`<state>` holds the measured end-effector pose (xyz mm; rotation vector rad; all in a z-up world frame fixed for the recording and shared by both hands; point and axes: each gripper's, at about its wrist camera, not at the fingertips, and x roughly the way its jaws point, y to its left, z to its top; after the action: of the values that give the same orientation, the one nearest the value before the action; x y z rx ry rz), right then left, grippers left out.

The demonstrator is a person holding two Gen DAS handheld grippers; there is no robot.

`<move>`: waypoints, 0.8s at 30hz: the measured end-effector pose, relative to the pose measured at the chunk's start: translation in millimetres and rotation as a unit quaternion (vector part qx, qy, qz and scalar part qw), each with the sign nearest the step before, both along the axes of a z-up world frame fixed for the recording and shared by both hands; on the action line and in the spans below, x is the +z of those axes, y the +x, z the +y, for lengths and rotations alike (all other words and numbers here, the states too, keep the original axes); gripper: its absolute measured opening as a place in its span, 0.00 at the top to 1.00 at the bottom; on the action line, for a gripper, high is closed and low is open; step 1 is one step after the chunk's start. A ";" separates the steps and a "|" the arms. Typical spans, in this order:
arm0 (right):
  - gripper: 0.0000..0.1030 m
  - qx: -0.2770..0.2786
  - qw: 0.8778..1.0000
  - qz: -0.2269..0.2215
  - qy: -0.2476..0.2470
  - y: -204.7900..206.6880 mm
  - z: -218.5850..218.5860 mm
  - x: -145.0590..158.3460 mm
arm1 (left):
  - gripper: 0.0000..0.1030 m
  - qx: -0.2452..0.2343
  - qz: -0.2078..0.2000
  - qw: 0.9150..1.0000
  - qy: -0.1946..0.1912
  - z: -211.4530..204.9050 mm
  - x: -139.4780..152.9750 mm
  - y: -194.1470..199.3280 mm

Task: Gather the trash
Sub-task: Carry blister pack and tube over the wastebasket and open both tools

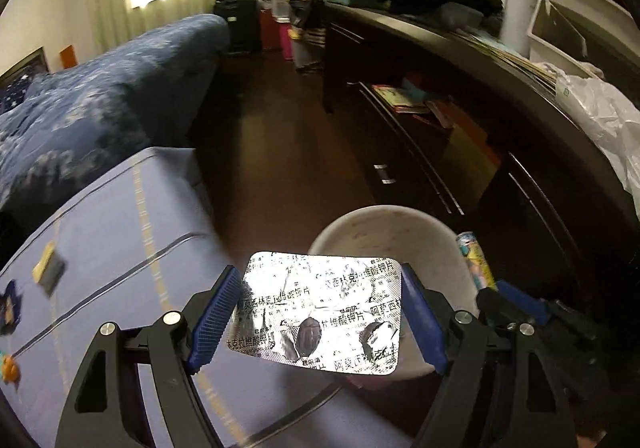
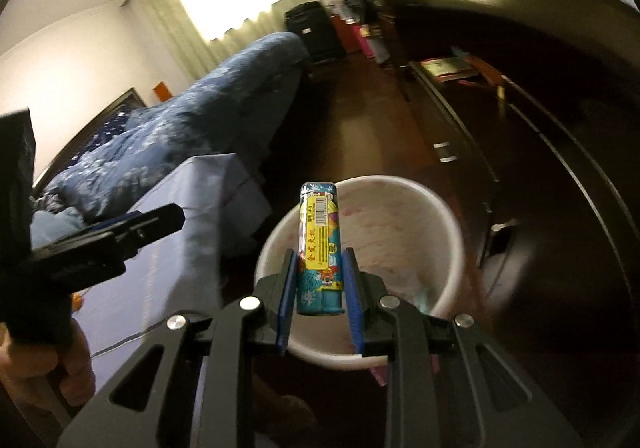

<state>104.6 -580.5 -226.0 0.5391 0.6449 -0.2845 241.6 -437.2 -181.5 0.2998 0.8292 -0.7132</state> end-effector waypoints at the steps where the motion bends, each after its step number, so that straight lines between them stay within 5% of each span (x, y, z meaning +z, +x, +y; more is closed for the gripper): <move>1: 0.77 -0.005 1.000 0.004 -0.003 2.8 -2.7 -3.4 | 0.23 -0.003 0.003 1.000 0.001 -7.5 -2.5 1.5; 13: 0.76 -0.022 0.998 0.055 -0.030 36.3 -25.9 -45.5 | 0.23 0.005 0.054 0.998 0.028 -52.8 -45.1 28.5; 24: 0.65 -0.031 0.997 0.051 -0.044 30.2 -21.1 -39.7 | 0.13 0.005 0.065 0.998 0.007 -49.6 -38.0 31.1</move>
<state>134.8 -601.6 -265.7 0.4629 0.7130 -0.3988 272.6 -486.7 -219.5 0.2632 0.9584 -0.7246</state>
